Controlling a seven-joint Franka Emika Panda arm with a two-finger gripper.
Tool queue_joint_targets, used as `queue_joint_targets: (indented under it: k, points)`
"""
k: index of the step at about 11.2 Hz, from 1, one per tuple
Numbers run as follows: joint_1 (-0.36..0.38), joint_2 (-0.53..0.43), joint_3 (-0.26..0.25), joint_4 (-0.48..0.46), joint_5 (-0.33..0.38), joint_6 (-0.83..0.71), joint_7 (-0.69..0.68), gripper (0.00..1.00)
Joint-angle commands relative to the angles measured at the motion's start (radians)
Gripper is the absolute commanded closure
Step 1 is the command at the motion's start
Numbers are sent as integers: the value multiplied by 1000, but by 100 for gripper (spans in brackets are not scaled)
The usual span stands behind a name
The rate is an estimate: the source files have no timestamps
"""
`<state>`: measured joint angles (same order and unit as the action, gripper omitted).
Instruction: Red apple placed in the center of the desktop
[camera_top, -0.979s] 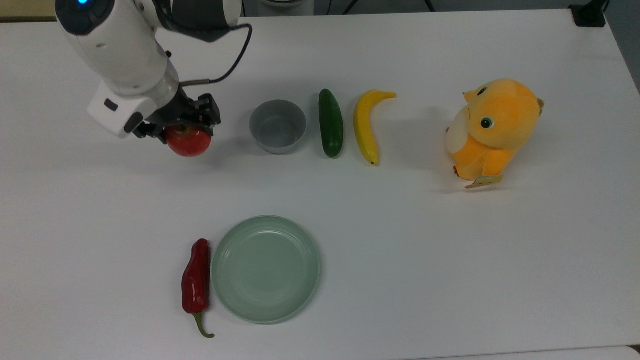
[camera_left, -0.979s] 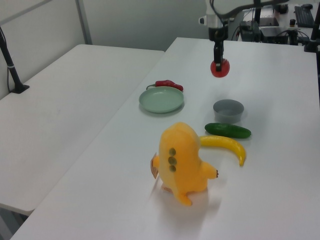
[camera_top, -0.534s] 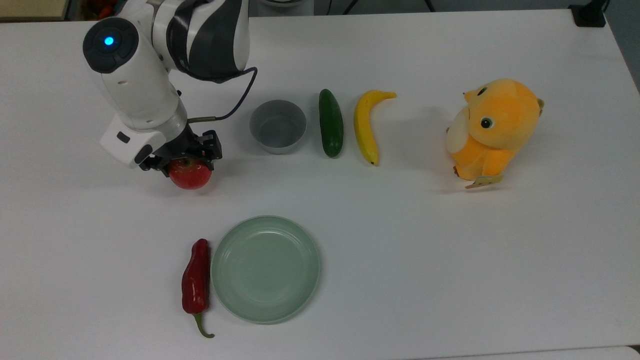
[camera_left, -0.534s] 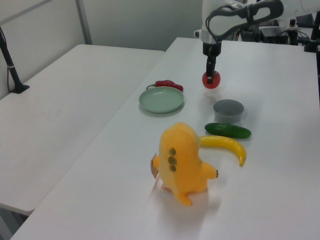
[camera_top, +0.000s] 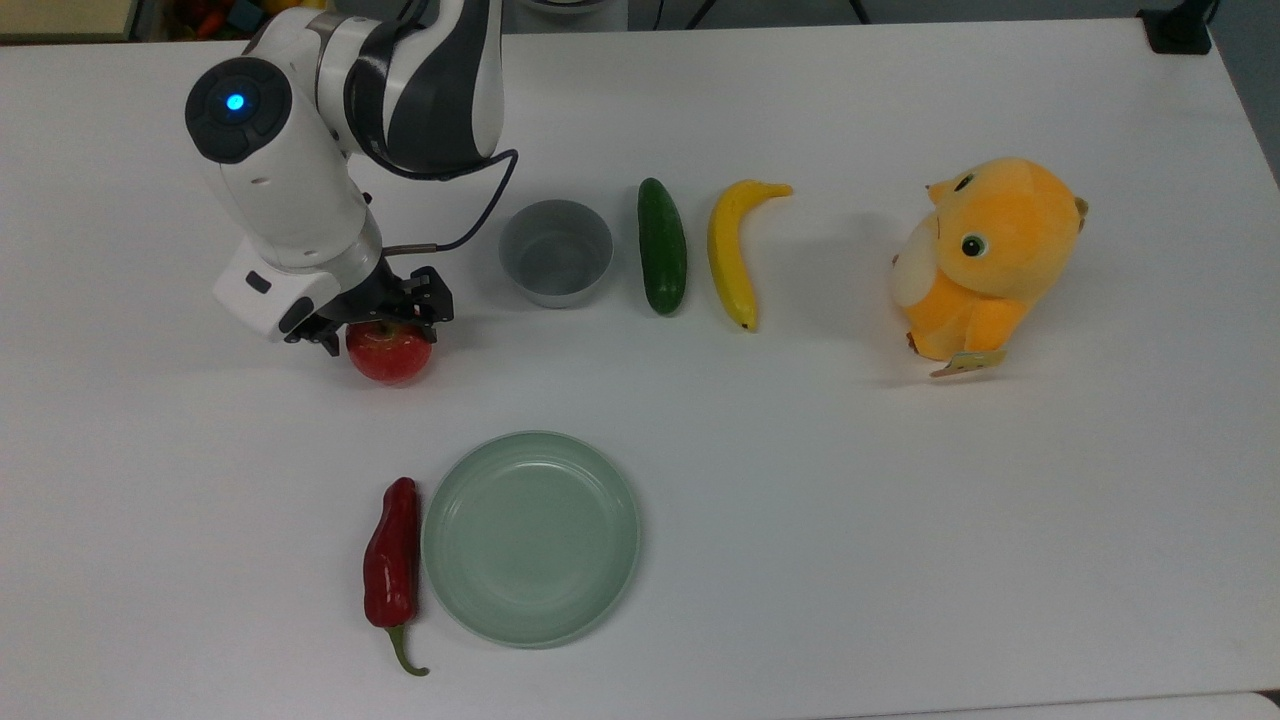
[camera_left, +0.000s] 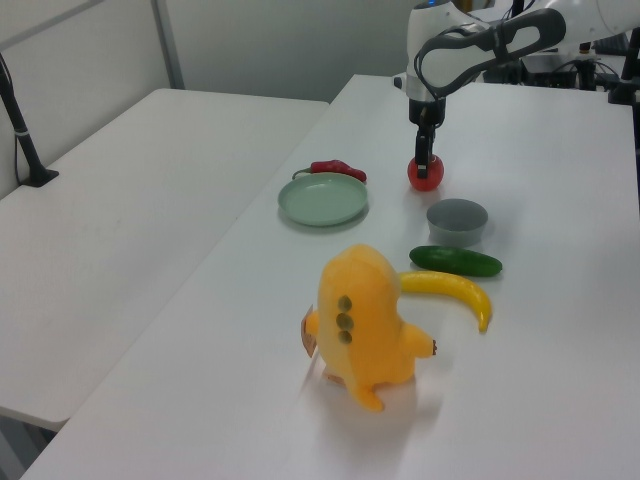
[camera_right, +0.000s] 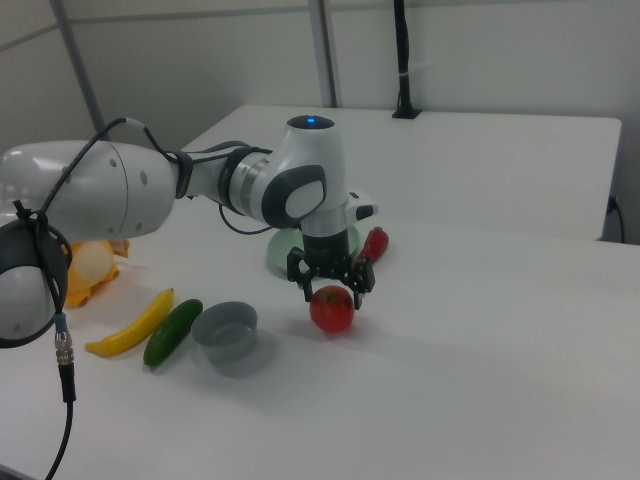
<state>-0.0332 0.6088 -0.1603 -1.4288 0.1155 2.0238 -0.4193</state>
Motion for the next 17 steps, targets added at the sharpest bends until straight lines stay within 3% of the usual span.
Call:
queue_joint_targets:
  k: [1,7,10,12,14,17]
  points:
    - [16,-104,-5,-54,6,13,72,0]
    - [52,-436,-2,-53,7,-321,480,0]
    - [52,-570,54,-56,6,-499,484,0]
    - [79,-619,62,-62,6,-585,528,0]
    - [128,-671,62,-129,4,-588,564,0]
    - [190,-725,62,-247,-69,-486,539,0]
